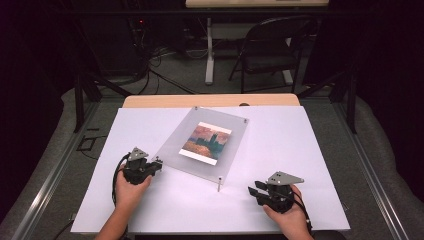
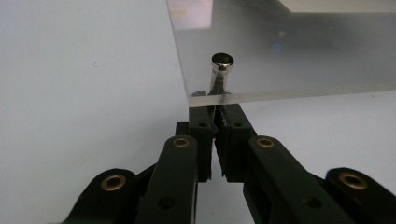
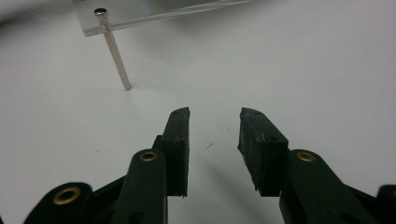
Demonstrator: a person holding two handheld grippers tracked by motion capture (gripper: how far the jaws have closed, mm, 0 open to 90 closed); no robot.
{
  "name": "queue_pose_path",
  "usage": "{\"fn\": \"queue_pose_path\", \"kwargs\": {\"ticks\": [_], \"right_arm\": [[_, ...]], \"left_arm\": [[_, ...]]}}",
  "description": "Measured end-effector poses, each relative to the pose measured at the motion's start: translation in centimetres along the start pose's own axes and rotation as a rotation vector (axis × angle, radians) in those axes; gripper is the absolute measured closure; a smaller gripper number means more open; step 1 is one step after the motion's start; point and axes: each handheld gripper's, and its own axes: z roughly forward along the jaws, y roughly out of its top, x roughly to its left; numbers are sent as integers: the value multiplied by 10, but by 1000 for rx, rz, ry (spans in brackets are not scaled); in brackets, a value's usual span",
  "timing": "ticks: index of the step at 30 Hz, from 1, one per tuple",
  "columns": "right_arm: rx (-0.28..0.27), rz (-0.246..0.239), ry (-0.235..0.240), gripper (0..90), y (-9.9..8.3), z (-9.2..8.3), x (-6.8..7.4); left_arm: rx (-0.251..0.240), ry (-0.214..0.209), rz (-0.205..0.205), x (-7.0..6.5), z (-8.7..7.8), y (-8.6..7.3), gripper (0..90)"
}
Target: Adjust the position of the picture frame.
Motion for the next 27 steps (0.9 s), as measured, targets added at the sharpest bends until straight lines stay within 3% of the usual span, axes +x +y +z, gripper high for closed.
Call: {"fn": "queue_pose_path", "kwargs": {"ticks": [13, 20, 27], "right_arm": [[2, -27, 102, 612, 3, 9, 18], [-3, -61, 115, 620, 5, 16, 28], [2, -57, 122, 674, 7, 24, 28]], "left_arm": [[12, -90, 9, -24, -14, 0, 852], [22, -117, 16, -34, -17, -2, 852], [25, -131, 7, -40, -18, -3, 851]]}}
